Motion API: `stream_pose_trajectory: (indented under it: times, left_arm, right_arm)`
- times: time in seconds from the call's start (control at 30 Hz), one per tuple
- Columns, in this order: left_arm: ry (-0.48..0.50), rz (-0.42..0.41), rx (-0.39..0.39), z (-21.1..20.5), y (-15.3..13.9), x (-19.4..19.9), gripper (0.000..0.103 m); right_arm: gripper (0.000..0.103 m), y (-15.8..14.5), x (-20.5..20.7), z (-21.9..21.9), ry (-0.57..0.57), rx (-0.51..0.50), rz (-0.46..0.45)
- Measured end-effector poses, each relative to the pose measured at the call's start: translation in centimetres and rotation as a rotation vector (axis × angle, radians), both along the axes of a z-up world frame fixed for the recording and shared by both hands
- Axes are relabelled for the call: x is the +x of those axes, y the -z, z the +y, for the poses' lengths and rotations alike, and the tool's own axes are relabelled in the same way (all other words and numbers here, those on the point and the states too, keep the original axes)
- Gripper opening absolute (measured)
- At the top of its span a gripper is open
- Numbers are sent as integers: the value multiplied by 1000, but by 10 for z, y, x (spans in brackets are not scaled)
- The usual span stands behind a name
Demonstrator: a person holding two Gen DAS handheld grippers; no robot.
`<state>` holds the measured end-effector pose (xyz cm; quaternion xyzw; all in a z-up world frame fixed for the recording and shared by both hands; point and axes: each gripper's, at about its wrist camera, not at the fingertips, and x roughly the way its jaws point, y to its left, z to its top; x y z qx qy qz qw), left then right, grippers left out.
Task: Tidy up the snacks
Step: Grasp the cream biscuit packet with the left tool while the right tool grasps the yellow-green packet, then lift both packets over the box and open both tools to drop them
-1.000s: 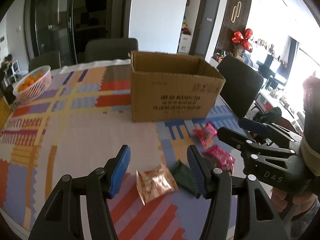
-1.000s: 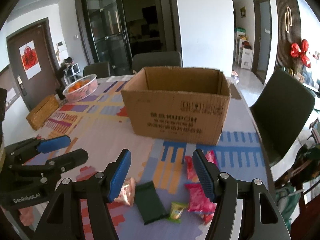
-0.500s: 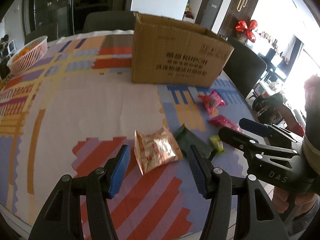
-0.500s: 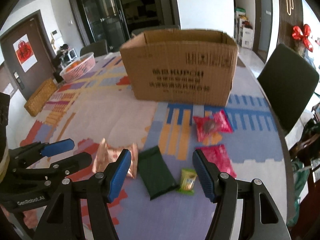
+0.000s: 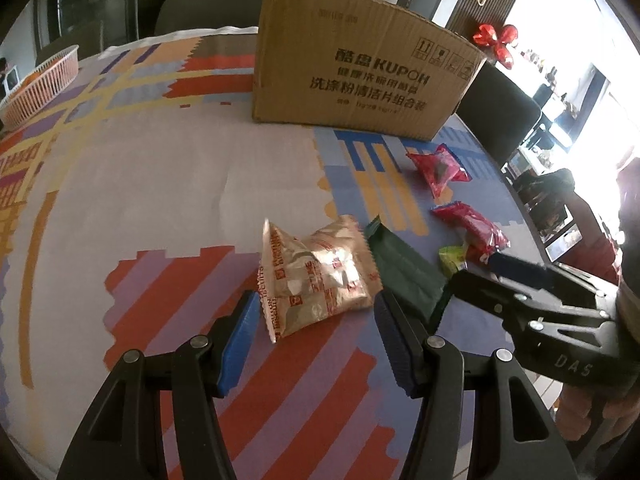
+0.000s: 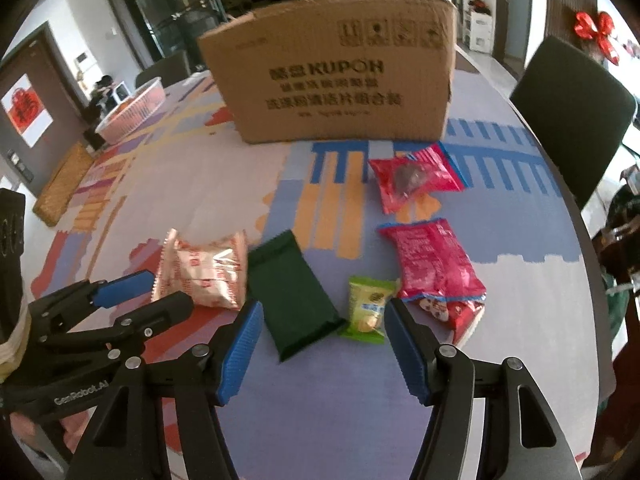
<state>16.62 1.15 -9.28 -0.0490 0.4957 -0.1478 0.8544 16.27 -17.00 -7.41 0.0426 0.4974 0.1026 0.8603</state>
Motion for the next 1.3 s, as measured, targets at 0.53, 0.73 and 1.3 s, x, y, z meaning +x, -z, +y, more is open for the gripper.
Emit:
stream_pose_trajectory:
  times: [0.53, 0.73, 1.3]
  left_arm:
    - [9, 25, 27, -5, 20, 25, 66]
    - [10, 18, 29, -9, 23, 30, 58]
    - [27, -46, 22, -16, 0, 10, 39]
  right_arm:
    - [44, 24, 12, -8, 37, -6, 59]
    - [38, 28, 15, -9, 38, 1, 63]
    - [21, 32, 16, -19, 43, 43, 54]
